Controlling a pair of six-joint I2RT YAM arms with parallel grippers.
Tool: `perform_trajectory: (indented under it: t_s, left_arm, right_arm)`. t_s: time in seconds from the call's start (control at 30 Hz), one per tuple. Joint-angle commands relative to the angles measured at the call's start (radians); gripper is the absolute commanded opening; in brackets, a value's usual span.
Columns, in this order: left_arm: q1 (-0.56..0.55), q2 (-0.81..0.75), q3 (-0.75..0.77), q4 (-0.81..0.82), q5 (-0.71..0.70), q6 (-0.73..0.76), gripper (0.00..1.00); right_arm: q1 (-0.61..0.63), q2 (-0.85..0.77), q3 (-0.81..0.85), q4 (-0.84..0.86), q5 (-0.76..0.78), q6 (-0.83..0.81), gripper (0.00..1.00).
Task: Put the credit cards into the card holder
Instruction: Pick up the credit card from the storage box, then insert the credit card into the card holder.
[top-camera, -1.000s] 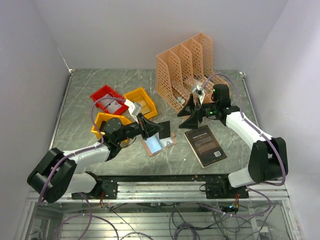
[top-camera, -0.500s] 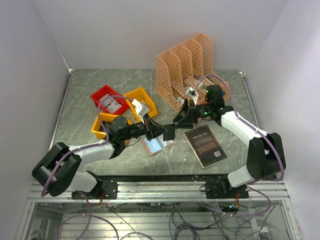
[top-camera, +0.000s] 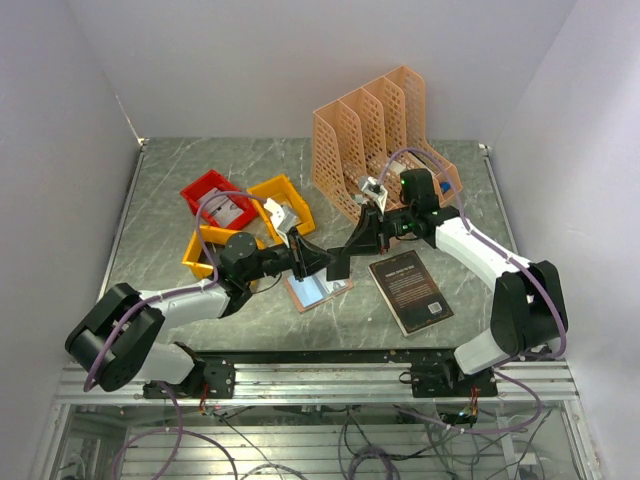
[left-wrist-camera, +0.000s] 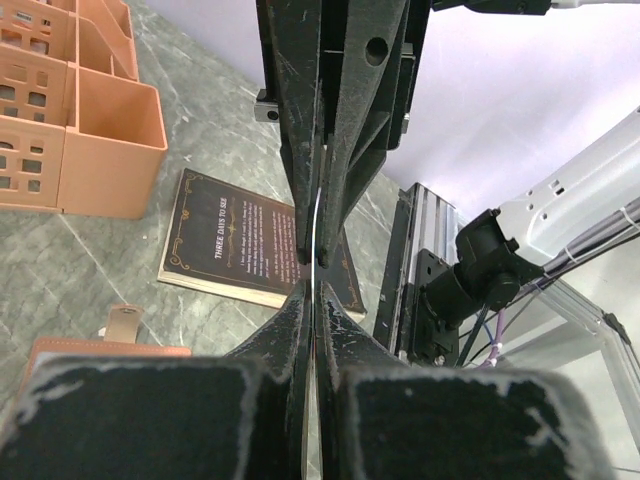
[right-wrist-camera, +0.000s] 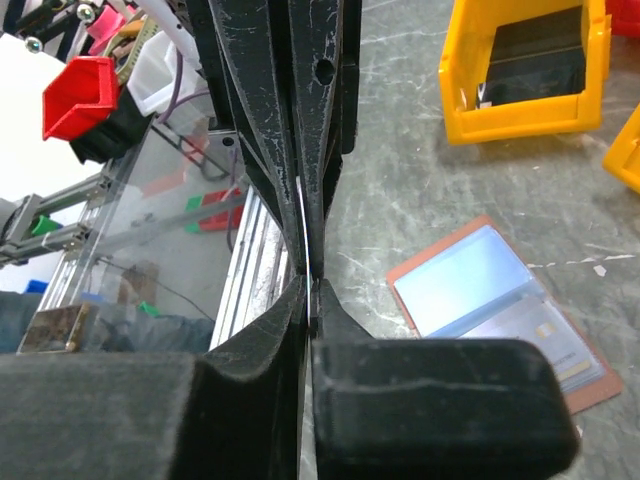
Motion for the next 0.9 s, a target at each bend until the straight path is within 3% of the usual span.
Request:
perform_trajectory:
  t_s: [0.0, 0.07, 0.23, 0.47, 0.6, 0.87]
  left_arm:
    - [-0.010, -0.014, -0.011, 0.050, -0.019, 0.027, 0.07]
    - [-0.009, -0.021, -0.016, 0.028, -0.049, 0.027, 0.12]
    - [-0.009, -0.107, -0.051, -0.113, -0.192, 0.044, 0.35]
    - [-0.008, -0.383, -0.139, -0.371, -0.471, 0.032, 0.58]
    - [-0.005, -0.498, -0.210, -0.451, -0.564, -0.043, 0.87]
    - [-0.006, -0.517, -0.221, -0.545, -0.537, -0.043, 0.85]
  right_arm:
    - [-0.002, 0.021, 0.046, -0.079, -0.014, -0.085, 0.00]
    - [-0.001, 0.021, 0.057, -0.116, -0.010, -0.123, 0.00]
    - [-0.001, 0.028, 0.047, -0.110, 0.087, -0.122, 0.00]
    - [-0.001, 0.121, 0.057, -0.111, 0.240, -0.072, 0.00]
    - [-0.001, 0.175, 0.060, -0.090, 0.256, -0.030, 0.00]
    - [0.007, 0.271, 0.055, 0.006, 0.241, 0.103, 0.00]
